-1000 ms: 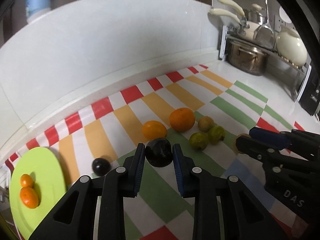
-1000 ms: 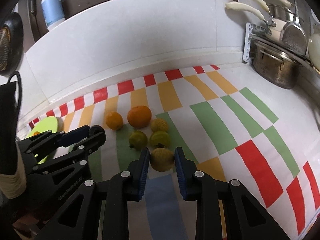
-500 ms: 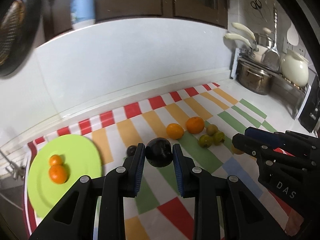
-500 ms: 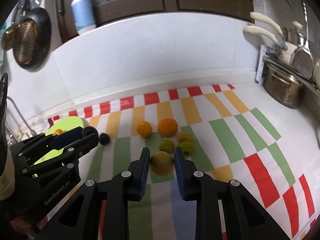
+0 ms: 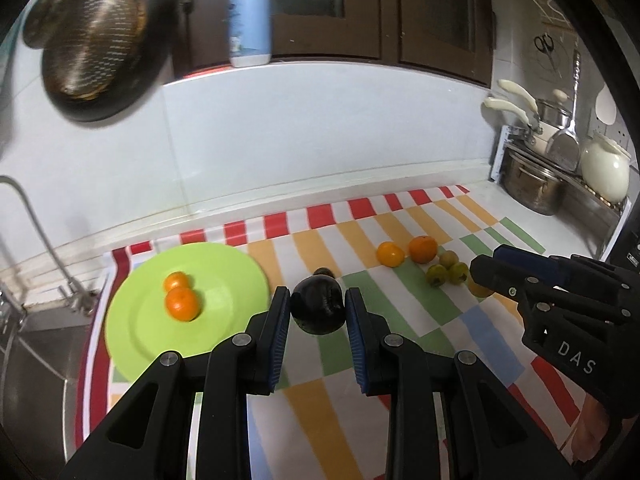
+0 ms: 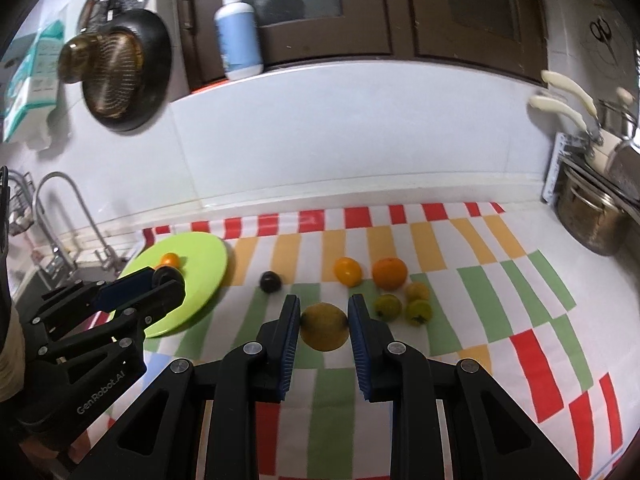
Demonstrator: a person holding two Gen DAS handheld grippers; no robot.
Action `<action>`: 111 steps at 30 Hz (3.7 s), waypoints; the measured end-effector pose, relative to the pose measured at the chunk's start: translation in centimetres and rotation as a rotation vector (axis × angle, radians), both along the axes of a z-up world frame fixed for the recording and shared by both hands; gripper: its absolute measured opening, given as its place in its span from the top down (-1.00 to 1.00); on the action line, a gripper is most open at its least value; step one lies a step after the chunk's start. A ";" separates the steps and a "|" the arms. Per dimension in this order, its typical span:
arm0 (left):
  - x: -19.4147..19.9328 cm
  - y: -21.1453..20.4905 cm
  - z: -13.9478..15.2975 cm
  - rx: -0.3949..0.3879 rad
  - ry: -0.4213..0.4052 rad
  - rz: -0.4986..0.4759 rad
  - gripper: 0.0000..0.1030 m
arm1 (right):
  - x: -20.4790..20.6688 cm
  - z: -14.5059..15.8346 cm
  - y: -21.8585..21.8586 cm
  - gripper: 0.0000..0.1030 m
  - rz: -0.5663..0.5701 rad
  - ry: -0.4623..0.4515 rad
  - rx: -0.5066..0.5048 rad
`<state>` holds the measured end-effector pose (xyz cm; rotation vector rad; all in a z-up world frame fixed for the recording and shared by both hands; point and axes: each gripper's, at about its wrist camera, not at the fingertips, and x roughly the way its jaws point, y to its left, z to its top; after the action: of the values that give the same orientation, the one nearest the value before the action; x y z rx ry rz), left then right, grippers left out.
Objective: Organize fruits
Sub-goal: 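Carry the plum and the yellow-green fruit over the lime-green plate, then open the left tool over the plate while the right tool releases its fruit, then lift both open tools away from the plate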
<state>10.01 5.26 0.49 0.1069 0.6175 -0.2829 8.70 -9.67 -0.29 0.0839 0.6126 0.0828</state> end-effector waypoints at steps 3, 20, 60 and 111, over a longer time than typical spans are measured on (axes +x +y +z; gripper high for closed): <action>-0.7 0.7 0.2 0.001 -0.005 0.026 0.46 | -0.4 0.3 0.8 0.49 0.029 -0.008 0.006; -1.5 7.0 0.1 -0.002 -0.006 0.200 0.46 | 0.8 1.5 7.5 0.50 0.234 -0.055 -0.020; 5.9 13.4 -5.9 0.036 0.087 0.340 0.18 | 12.4 -5.5 16.2 0.47 0.437 0.078 -0.030; -4.7 1.9 2.6 0.037 -0.175 0.192 -0.61 | -2.8 1.9 -0.3 -0.22 -0.028 -0.099 -0.113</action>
<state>5.28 7.19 3.12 0.1064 0.4555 -0.0755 5.86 -9.95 1.59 -0.0211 0.5164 0.0246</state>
